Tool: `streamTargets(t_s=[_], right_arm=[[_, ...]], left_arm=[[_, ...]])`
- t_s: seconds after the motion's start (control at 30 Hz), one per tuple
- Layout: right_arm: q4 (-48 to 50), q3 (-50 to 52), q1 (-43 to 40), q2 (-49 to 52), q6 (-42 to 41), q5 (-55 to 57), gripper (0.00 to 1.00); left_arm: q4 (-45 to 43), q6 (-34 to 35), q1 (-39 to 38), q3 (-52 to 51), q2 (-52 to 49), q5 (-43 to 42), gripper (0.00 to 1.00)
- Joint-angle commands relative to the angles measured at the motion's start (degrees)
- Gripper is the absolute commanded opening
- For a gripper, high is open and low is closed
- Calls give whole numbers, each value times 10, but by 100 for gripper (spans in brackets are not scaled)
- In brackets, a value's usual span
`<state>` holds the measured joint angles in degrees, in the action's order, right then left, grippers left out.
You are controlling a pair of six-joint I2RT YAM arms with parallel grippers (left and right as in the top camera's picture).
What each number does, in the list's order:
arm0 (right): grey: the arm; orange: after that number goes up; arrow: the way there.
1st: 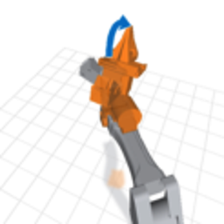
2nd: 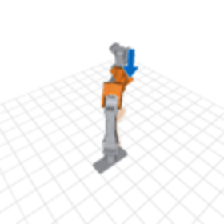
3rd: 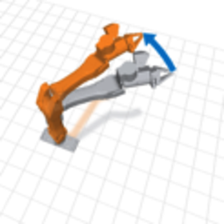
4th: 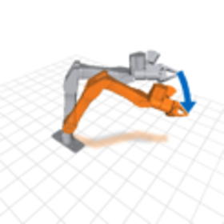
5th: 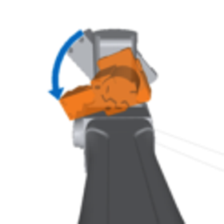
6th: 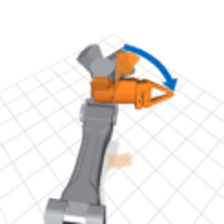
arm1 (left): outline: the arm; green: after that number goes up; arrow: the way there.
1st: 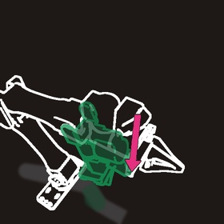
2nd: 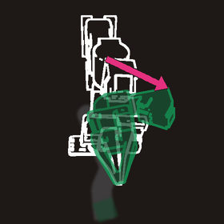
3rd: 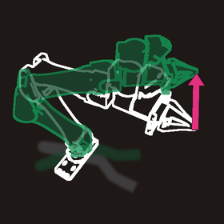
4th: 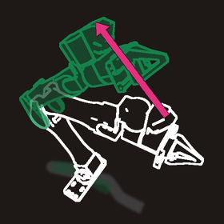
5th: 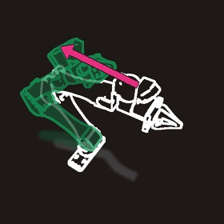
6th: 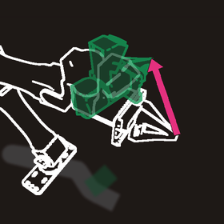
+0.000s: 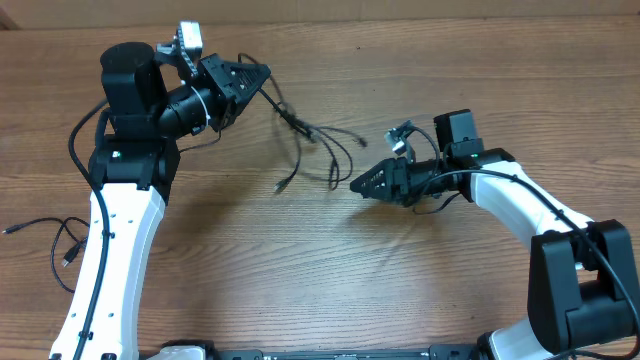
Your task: Untangle cables
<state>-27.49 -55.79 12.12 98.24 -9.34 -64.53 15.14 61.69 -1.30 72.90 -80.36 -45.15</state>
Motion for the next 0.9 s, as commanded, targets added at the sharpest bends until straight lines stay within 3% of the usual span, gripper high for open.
streamTargets(t_s=[0.0, 0.23, 0.5, 0.7, 0.87], right_arm=[[20, 2, 14, 2, -12, -9, 54], [109, 2, 27, 2, -64, 39, 61], [132, 2, 37, 2, -149, 236, 63], [174, 2, 37, 2, -146, 262, 69], [146, 2, 37, 2, -147, 257, 66]], left_arm=[[18, 74, -5, 12, 13, 19, 5], [50, 85, -16, 12, 13, 15, 4], [50, 115, -22, 12, 13, -11, 4], [36, 161, -22, 12, 13, -41, 4], [-8, 168, -22, 12, 13, -55, 4]])
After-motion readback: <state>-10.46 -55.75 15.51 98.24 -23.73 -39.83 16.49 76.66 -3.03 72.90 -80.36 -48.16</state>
